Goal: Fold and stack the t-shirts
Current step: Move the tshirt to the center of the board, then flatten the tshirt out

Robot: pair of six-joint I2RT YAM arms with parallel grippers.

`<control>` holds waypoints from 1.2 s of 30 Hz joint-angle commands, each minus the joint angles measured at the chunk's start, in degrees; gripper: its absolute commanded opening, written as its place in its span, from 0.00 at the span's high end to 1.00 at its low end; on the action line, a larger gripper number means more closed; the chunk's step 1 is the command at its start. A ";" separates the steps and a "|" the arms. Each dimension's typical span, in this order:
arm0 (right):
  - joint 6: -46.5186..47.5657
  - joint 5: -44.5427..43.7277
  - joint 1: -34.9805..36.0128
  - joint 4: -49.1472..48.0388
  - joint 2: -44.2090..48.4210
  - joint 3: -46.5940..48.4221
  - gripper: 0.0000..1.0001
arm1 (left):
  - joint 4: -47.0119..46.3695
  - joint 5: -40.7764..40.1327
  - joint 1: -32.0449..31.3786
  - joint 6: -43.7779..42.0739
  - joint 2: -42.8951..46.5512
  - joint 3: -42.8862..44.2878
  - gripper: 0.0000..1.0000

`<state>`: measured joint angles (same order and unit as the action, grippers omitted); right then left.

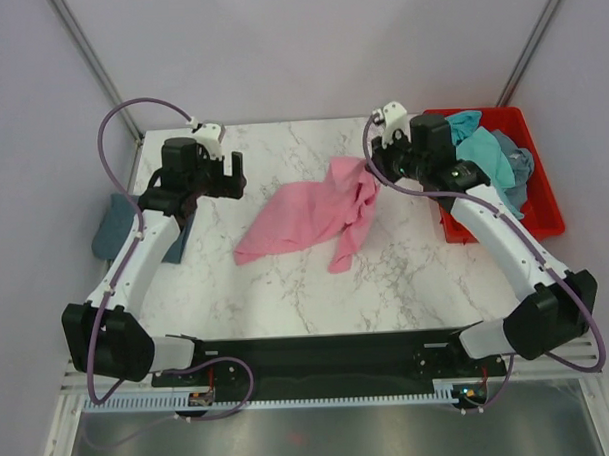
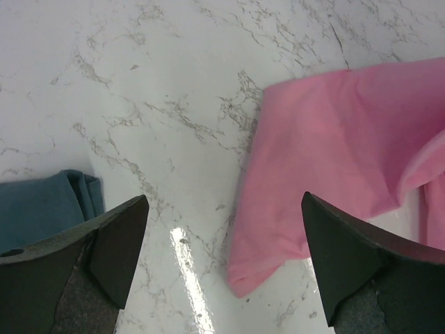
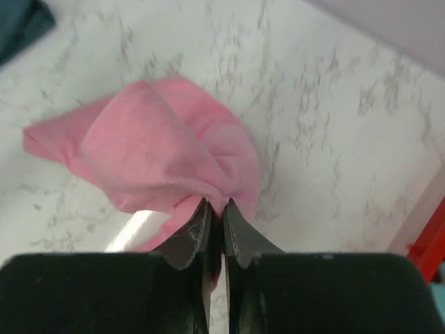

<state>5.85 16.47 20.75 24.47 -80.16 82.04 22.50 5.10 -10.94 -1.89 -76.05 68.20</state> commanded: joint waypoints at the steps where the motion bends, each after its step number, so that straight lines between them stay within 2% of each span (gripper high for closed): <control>1: 2.07 -5.21 -1.85 -2.85 2.20 -9.42 1.00 | 1.57 3.59 0.22 1.28 -0.32 0.97 0.01; 3: 1.89 -5.31 -3.52 -3.02 1.85 -13.30 1.00 | 3.85 6.75 0.22 0.92 -0.24 0.79 0.01; 6: 0.31 -9.96 -5.54 -3.46 -0.08 -14.89 1.00 | 6.40 10.01 0.22 1.36 0.11 -1.22 0.01; 12: -5.67 -8.91 -14.68 -4.08 -4.64 -13.58 1.00 | 11.15 10.27 0.22 6.89 -2.68 -7.64 0.02; 13: -7.06 -9.52 -15.47 -4.17 -4.92 -13.40 0.72 | 12.99 12.02 0.22 7.60 -3.74 -7.56 0.03; 14: -6.82 -10.05 -15.48 -4.08 -5.27 -12.61 0.53 | 13.96 13.08 0.22 8.82 -4.71 -7.39 0.03; 16: -5.07 -7.87 -15.31 -3.90 -5.45 -11.38 0.29 | 14.94 15.28 0.30 9.36 -7.60 -6.60 0.03; 19: -0.15 -6.45 -12.50 -4.34 -4.04 -8.22 0.25 | 17.04 16.52 0.39 9.89 -11.03 -5.46 0.04; 24: 1.01 -2.59 -7.92 -4.43 -4.47 -4.26 0.24 | 18.45 10.90 1.36 11.91 -14.91 -5.19 0.06; 30: -0.31 0.32 -6.87 -4.52 -5.44 -3.47 0.24 | 19.95 9.31 6.89 14.98 -18.25 -5.63 0.10; 34: 0.30 0.58 -6.78 -4.17 -5.44 -2.85 0.24 | 20.13 9.39 12.85 16.30 -19.48 -7.38 0.18; 36: 0.48 0.49 -6.78 -3.82 -6.06 -1.89 0.24 | 19.60 9.75 13.92 16.48 -20.45 -8.00 0.22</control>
<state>5.43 15.46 14.00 20.91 -86.00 77.12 41.45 15.05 0.82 11.60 -95.24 60.97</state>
